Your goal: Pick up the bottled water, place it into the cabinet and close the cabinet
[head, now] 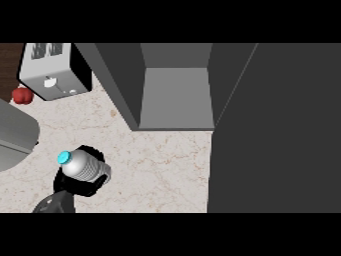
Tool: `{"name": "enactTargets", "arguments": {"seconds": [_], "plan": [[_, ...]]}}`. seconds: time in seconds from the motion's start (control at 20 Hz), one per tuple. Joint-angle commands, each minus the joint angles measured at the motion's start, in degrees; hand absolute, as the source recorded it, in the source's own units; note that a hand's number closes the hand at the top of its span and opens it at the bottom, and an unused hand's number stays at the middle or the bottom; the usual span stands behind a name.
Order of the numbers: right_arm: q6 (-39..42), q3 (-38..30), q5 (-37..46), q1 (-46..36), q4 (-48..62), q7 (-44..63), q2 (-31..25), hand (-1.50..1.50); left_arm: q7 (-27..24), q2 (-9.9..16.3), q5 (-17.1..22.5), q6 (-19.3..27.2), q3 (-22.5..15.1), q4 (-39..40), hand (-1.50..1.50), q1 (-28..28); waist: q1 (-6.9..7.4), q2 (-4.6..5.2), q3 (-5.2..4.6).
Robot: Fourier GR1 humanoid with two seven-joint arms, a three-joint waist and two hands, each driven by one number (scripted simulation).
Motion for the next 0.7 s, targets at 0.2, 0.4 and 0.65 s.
{"name": "enactTargets", "arguments": {"seconds": [0.2,0.4,0.65], "plan": [[-1.3,1.9,2.5,-1.6,3.9,-2.3,1.9,-1.5,-2.9,-0.8,7.1,-2.7,4.3,-1.7,1.5,1.0,-0.01,0.14,-0.1],[-0.6,1.3,1.4,0.6,0.2,-1.6,0.0,-1.5,2.2,-0.4,8.8,-3.3,2.9,-6.0,1.5,2.2,0.08,0.04,-0.06],[1.6,-1.1,-0.9,-0.6,4.1,-3.1,-1.4,-1.5,10.4,-3.9,12.7,-0.8,0.8,-18.1,1.5,6.3,0.42,-0.09,0.0]]}}
